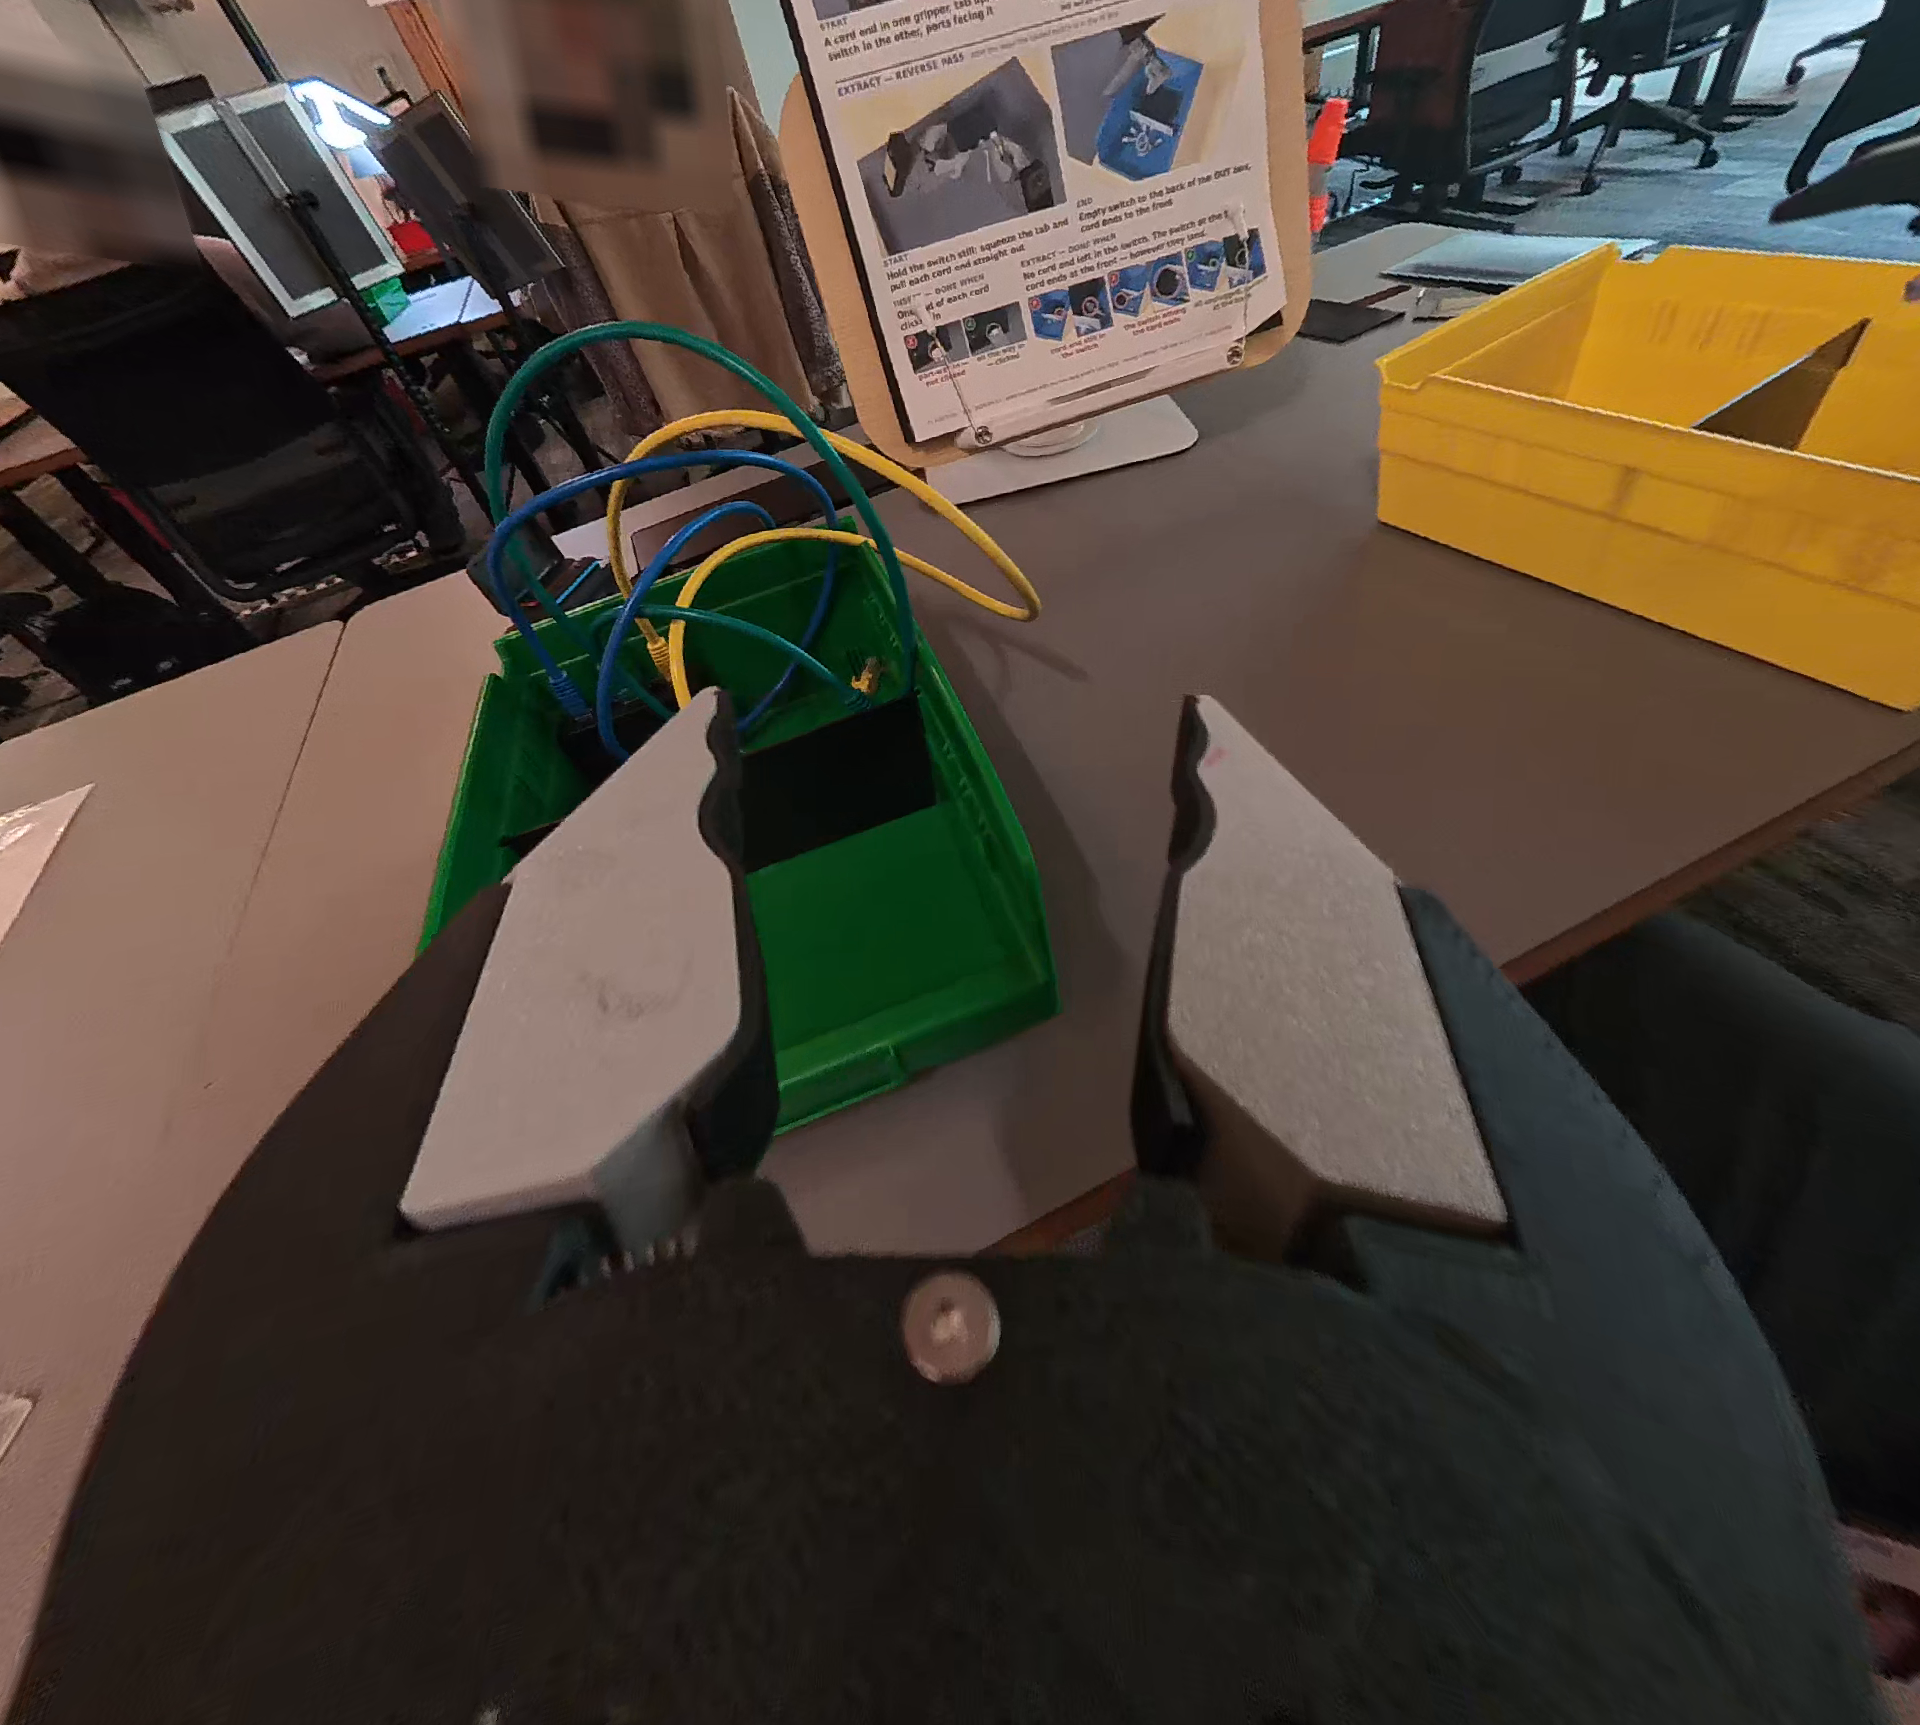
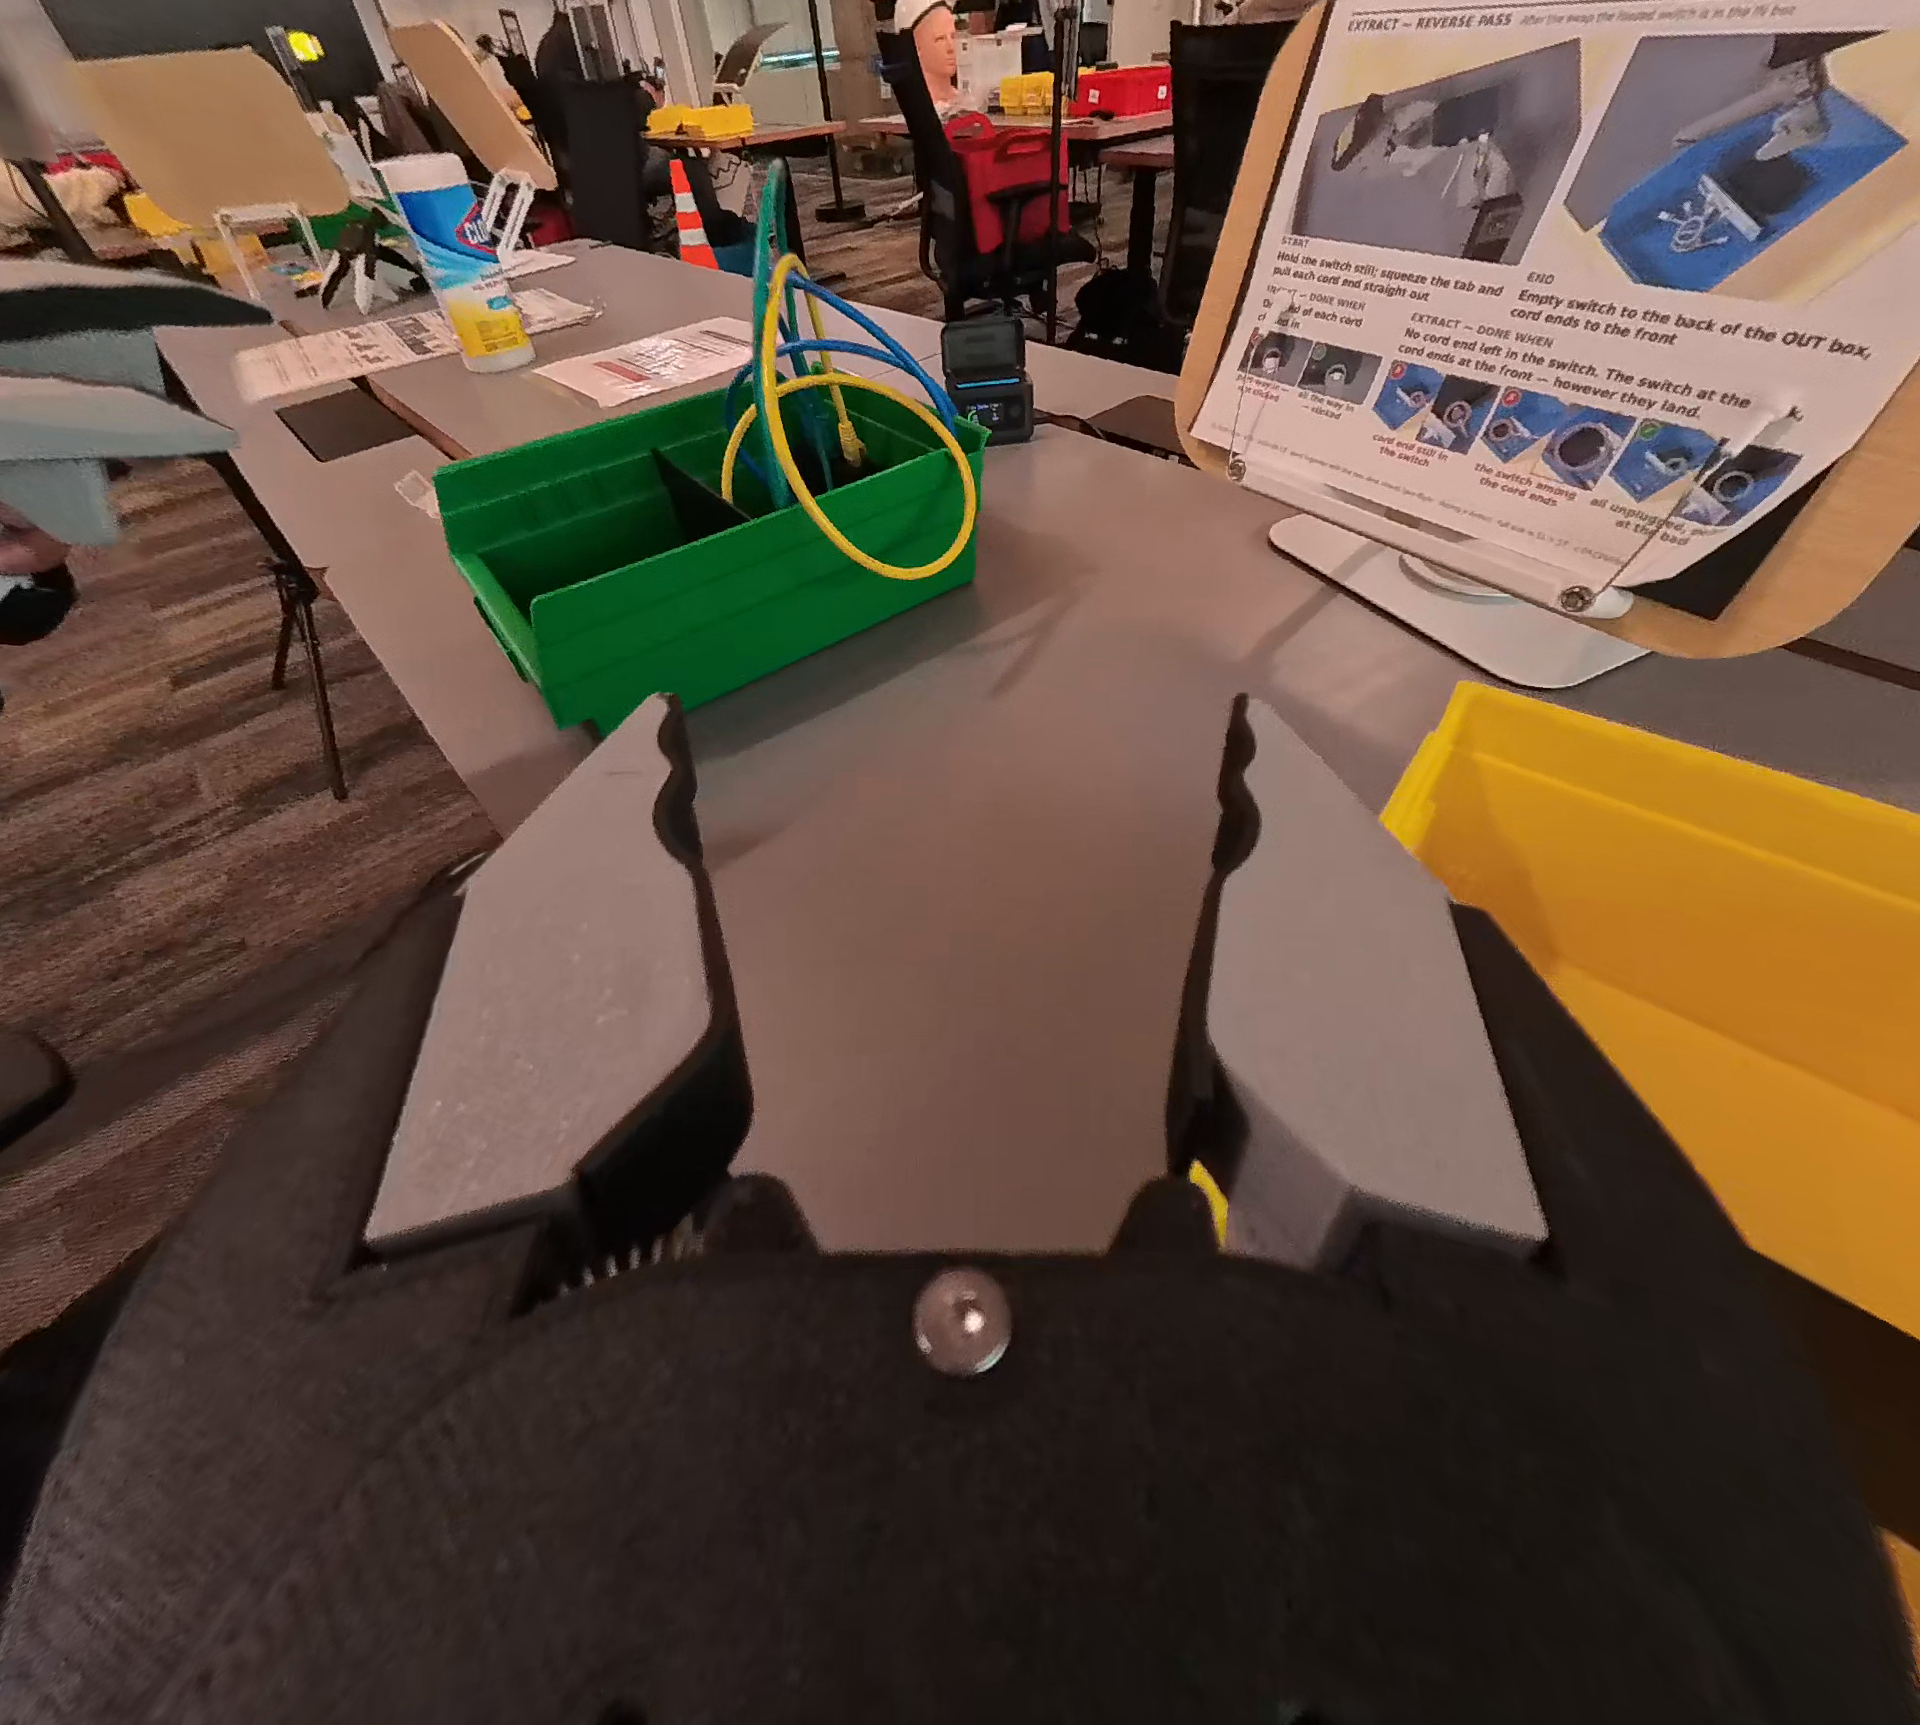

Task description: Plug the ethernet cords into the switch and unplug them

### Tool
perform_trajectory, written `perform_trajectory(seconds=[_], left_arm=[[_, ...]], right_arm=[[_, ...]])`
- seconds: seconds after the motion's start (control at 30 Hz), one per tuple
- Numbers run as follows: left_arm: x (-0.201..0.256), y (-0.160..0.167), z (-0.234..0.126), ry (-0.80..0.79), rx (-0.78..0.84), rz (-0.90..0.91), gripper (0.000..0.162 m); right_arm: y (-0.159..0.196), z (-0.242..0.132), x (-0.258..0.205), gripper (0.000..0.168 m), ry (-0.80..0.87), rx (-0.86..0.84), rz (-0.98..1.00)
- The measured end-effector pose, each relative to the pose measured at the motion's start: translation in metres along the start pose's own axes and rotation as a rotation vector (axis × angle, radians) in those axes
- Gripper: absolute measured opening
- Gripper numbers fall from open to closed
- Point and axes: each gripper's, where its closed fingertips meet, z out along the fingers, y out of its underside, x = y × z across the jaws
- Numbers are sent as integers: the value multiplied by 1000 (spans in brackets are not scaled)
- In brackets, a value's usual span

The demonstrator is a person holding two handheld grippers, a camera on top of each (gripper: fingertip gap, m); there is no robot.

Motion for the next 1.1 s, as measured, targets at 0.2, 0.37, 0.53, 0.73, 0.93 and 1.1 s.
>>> perform_trajectory(seconds=[0.2,0.37,0.53,0.73,0.93,1.1], left_arm=[[7,-4,1,1,5,11,82],[17,-2,5,15,-16,44,83],[24,-7,3,21,-6,59,82],[30,-12,-2,18,7,78,82],[30,-7,3,27,-14,70,83],[29,-5,9,37,-18,58,83]], right_arm=[[-1,-8,2,99,4,5,10],[-7,-16,-1,100,10,19,8],[-11,-24,-3,100,16,30,-2],[-12,-30,-2,100,12,38,2],[-13,-32,2,99,17,42,10],[-5,-29,5,99,27,15,16]])
